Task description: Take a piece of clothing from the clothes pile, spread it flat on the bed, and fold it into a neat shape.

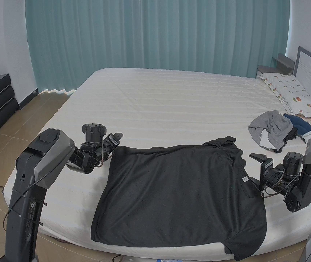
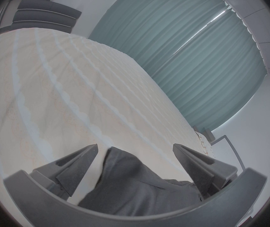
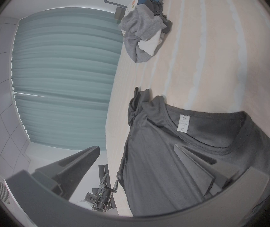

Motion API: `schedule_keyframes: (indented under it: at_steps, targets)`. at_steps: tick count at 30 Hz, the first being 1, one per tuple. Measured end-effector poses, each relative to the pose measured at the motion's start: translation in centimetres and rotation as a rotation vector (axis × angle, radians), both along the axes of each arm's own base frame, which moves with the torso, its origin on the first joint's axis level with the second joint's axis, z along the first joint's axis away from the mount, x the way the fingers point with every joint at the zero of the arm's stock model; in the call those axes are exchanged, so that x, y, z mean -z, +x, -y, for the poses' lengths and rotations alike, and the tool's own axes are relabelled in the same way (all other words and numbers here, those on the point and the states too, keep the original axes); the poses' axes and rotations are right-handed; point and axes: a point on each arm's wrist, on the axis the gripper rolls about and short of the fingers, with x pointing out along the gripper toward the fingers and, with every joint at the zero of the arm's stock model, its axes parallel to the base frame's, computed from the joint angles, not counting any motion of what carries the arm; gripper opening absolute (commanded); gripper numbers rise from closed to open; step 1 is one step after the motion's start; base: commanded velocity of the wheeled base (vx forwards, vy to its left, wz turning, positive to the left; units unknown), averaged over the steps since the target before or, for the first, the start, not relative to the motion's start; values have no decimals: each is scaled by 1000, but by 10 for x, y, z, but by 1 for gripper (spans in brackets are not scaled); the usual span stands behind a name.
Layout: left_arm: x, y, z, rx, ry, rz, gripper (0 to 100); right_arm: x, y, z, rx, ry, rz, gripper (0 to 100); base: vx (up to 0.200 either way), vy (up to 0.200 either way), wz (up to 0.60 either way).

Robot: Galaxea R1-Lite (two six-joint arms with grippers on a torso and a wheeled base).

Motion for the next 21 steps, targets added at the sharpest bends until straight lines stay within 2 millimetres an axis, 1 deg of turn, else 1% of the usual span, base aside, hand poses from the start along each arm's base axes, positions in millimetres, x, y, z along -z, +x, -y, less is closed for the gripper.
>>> schedule_keyframes:
  at_steps: [7,8,16,21]
  targets:
    - [11,2,4,13,7,-37,100,4,-1,0,-1,-1,-15,100,0,0,0]
    - [13,3,5,15,9,-44,0,4,-1,0,-1,-1,-16,100,0,0,0]
    - [16,10,8,7,16,-56,0,5,-2,0,-1,-1,-20,100,0,0,0]
    - [13,18,3,-64,31,-15,0,5,-2,0,-1,-2,-20,100,0,0,0]
